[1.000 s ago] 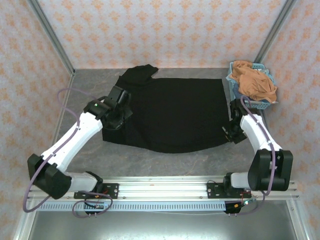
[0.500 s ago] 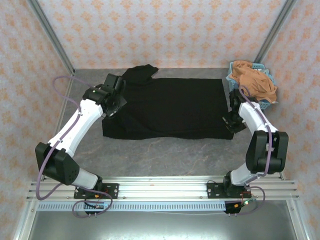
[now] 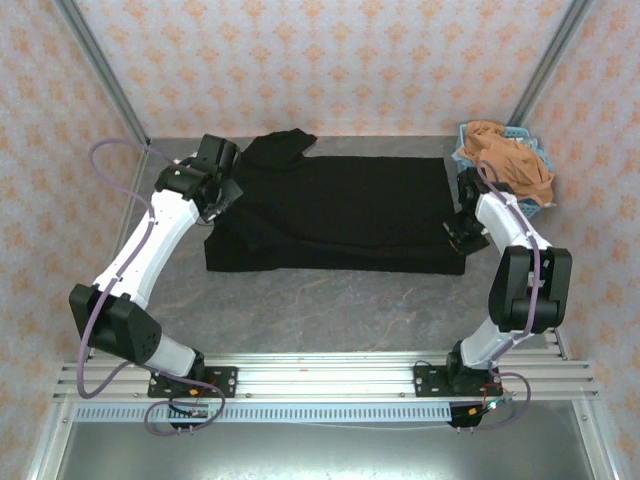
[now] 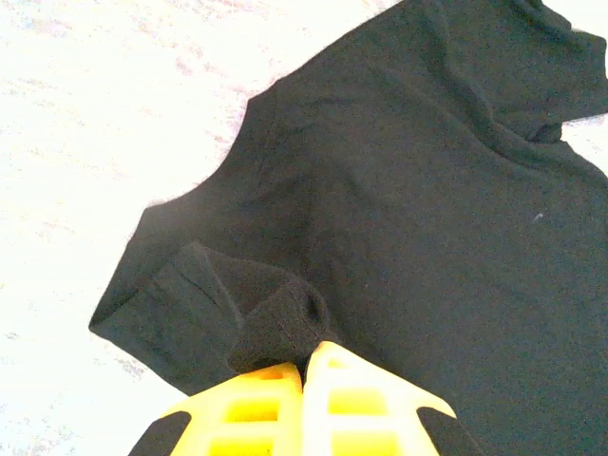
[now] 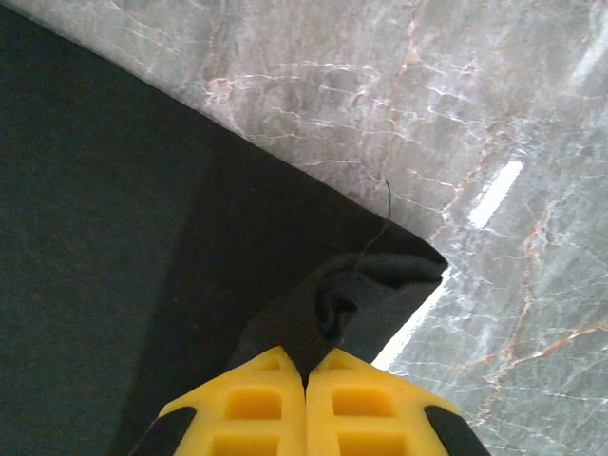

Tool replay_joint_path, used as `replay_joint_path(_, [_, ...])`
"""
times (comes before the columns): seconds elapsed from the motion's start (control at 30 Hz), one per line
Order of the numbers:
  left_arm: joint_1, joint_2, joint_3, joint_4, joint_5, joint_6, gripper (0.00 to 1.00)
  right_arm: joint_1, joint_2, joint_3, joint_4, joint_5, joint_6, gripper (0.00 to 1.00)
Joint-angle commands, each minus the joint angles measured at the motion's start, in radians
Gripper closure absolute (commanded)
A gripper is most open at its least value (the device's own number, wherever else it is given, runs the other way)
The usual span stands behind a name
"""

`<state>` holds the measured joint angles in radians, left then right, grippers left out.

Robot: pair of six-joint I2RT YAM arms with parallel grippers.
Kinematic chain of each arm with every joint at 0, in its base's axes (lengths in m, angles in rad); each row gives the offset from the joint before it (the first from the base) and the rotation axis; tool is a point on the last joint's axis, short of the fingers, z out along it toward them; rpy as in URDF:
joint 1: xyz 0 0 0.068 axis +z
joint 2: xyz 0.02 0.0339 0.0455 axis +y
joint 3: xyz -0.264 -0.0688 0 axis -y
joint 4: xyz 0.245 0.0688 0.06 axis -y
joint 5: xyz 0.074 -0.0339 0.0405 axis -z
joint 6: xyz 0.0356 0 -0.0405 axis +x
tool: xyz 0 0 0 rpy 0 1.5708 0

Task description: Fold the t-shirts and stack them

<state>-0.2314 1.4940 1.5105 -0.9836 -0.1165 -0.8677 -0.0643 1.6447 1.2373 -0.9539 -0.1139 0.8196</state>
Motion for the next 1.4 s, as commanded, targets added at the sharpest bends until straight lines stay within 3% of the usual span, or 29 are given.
replay_joint_path(0.0, [0.014, 0.025, 0.042, -0.02, -0.059, 0.036, 1.0, -0.003, 0.025, 0.041, 0.008, 0.003, 0.027, 1.0])
replay_joint_path(1.17, [0.064, 0.374, 0.378, -0.017, -0.075, 0.172, 1.0, 0.017, 0.275, 0.283, 0.014, 0.018, 0.03, 1.0])
replay_joint_path(1.37, [0.077, 0.472, 0.44, 0.014, -0.02, 0.195, 1.0, 0.019, 0.328, 0.333, 0.007, 0.025, 0.024, 1.0])
